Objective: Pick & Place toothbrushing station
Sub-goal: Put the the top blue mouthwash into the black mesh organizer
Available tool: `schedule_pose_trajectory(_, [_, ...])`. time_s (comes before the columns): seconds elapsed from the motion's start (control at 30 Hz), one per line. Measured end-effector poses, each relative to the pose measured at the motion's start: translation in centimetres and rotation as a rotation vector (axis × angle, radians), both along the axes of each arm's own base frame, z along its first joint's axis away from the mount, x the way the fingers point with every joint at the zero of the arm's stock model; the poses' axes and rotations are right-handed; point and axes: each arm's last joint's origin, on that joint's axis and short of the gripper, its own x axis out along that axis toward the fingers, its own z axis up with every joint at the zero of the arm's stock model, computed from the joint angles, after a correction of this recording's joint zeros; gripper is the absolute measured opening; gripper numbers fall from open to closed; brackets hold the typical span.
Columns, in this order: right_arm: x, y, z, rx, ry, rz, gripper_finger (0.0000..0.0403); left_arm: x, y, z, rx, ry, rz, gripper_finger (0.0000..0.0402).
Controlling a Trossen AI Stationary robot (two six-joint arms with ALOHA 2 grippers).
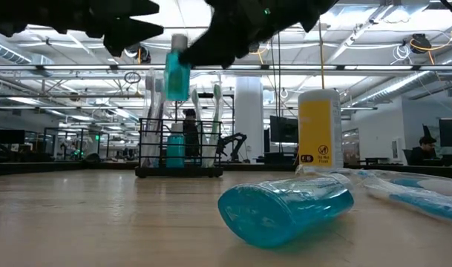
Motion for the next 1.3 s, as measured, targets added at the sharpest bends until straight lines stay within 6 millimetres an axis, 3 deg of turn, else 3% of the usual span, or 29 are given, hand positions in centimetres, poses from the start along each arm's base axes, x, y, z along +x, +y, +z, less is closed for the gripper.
schedule_pose_trajectory(0.13, [-0.1, 0.0, 0.1, -0.009, 0.004, 0.004, 0.0087, 1.1, 0.3, 0.5, -0.017, 0.158, -0.016, 0.0244])
schedule_pose_trajectory(0.4, [-0.3, -0.1, -0.4, -0.008, 0.056, 0.0, 0.0087, 2.8, 0.8, 7.4, 0.024, 0.607, -0.012, 0.0239])
schedule_pose_trajectory(0.5, [-0.4, -0.1, -0.7, -0.006, 0.069, -0.003, 0.0087, 4.3, 0.5, 9.4, 0.007, 0.654, -0.036, 0.0239])
schedule_pose_trajectory(0.6, [-0.6, -0.1, -1.1, -0.005, 0.067, -0.003, 0.0087, 6.1, 0.4, 9.0, 0.042, 0.776, -0.047, 0.0239])
schedule_pose_trajectory(0.9, [-1.2, 0.0, -2.7, -0.004, 0.121, -0.003, 0.0087, 10.8, 0.5, 6.7, 0.082, 0.879, -0.051, 0.0239])
schedule_pose_trajectory(1.3, [-1.1, 0.1, -2.5, -0.023, 0.096, 0.012, 0.0087, 12.0, 1.2, 5.9, -0.004, 0.875, -0.097, 0.0239])
